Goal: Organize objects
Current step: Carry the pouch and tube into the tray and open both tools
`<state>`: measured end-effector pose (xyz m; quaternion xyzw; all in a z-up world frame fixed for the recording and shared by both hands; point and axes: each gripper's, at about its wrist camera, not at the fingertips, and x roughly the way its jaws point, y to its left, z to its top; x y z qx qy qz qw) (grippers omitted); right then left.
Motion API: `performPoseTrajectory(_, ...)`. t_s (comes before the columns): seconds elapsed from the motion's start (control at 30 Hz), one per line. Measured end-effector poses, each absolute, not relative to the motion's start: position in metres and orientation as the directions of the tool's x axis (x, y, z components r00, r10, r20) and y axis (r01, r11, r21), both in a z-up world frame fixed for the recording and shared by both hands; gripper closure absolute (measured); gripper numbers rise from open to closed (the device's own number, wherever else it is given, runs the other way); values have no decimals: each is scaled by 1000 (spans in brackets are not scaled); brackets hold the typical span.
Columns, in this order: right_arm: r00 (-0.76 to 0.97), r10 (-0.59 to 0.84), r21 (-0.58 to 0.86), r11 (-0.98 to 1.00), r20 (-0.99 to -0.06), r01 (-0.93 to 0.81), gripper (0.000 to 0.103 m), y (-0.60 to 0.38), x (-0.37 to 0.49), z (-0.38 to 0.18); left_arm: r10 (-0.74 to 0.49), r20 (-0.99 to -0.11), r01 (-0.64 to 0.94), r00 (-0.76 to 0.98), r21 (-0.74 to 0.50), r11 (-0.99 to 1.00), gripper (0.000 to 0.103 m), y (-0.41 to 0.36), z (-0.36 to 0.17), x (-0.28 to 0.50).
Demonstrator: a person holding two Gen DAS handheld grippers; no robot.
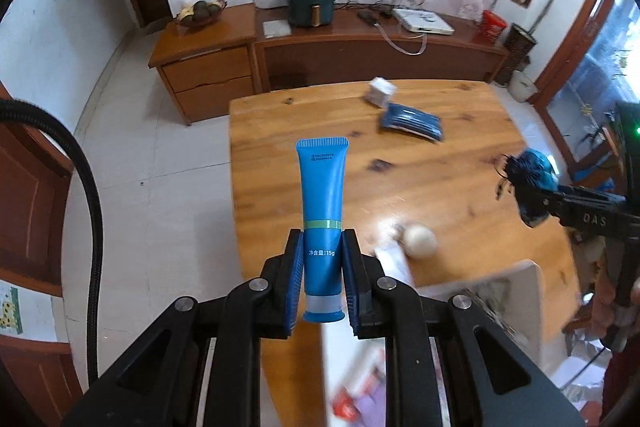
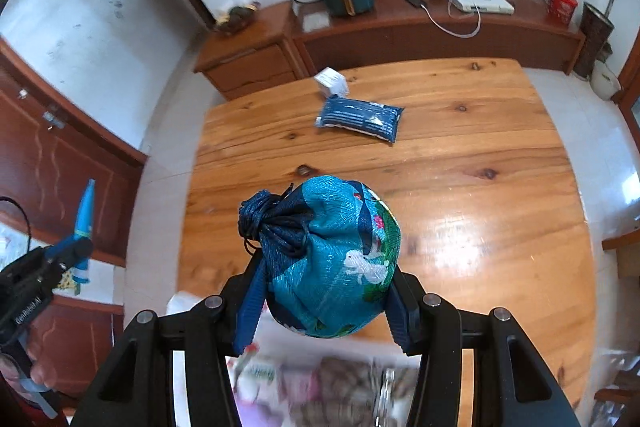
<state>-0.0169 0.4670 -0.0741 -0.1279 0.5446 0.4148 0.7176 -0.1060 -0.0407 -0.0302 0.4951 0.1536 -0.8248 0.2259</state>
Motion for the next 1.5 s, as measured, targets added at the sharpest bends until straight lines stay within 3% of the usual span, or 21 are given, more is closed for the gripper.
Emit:
performPoseTrajectory(0.43, 21, 438, 242, 534, -899, -810, 50, 379, -118, -38, -83, -895, 524, -438, -179, -833, 83, 65, -20, -56)
performPoseTrajectory(0.77, 32, 398, 181, 486, -917, -855, 49, 353, -154, -46, -124, -916, 531, -382, -108, -840, 83, 106, -50, -49)
performPoseTrajectory(1.4, -3, 309, 151, 458, -951, -876, 46, 346, -177, -76, -119, -935, 539, -335, -86, -838, 82, 128, -87, -34)
performPoseTrajectory(1.5, 7, 316, 146, 459, -949, -876, 44, 345, -179, -73, -135, -931, 538, -339, -75, -840, 76, 131, -83, -31)
